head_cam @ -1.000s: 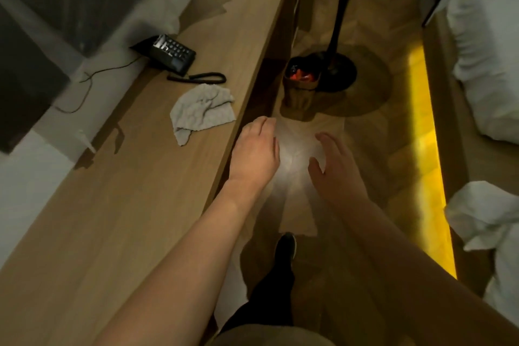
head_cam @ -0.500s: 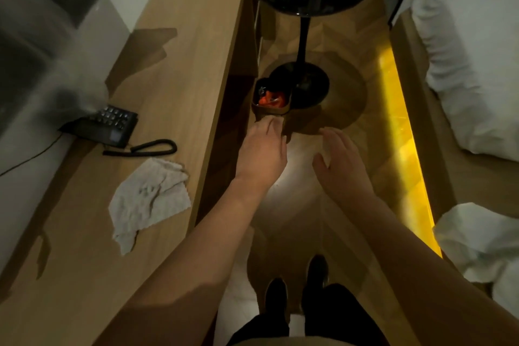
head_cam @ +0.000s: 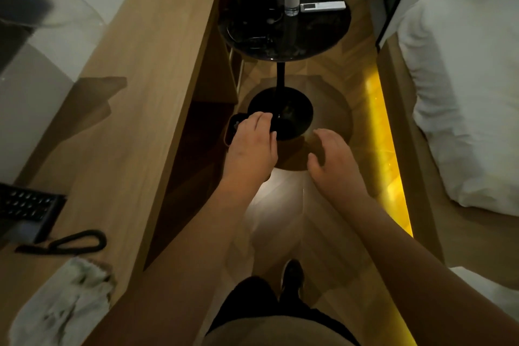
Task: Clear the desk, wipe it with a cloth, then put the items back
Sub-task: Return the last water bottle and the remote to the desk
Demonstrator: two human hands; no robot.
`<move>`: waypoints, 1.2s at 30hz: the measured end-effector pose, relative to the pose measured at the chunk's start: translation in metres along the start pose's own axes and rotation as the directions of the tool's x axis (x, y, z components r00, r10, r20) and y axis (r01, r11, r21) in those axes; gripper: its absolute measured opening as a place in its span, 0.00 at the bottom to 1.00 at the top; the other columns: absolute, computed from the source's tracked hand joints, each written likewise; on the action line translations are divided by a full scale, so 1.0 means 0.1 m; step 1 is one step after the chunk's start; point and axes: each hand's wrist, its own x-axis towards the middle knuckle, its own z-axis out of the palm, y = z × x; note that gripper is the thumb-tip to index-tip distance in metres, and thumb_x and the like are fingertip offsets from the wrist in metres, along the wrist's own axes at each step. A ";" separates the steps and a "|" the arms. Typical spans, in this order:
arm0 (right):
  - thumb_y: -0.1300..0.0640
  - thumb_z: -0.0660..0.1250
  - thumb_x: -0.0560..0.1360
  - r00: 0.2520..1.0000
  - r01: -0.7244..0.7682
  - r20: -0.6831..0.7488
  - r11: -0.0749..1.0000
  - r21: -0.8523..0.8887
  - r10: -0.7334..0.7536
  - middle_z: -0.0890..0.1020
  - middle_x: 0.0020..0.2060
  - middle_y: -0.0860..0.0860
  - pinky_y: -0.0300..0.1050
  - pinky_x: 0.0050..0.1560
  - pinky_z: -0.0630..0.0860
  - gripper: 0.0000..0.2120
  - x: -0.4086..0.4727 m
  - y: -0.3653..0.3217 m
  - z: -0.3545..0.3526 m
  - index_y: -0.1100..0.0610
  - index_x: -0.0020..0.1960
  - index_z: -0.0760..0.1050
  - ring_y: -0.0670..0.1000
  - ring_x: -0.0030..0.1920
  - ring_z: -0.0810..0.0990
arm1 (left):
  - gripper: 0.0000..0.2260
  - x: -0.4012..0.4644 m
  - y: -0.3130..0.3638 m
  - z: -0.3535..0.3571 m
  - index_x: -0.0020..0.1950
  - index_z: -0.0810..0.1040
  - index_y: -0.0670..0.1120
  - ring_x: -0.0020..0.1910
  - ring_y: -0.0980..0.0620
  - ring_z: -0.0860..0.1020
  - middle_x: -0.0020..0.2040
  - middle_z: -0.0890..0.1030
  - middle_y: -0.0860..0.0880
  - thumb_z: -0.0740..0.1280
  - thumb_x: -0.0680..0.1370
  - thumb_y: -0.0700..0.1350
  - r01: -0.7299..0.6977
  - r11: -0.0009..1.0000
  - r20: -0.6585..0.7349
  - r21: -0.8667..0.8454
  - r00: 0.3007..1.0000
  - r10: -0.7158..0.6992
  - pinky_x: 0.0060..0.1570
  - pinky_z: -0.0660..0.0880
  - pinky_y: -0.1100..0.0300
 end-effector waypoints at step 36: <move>0.57 0.65 0.79 0.996 -0.005 0.092 1.000 -0.028 0.008 0.69 0.72 0.50 0.43 0.72 0.63 0.24 5.59 1.44 -0.35 0.53 0.75 0.65 0.48 0.73 0.66 | 0.20 5.00 0.01 2.00 0.74 0.69 0.46 0.69 0.52 0.72 0.71 0.73 0.49 0.63 0.83 0.49 0.431 0.844 0.124 -0.320 0.902 -0.414 0.68 0.70 0.58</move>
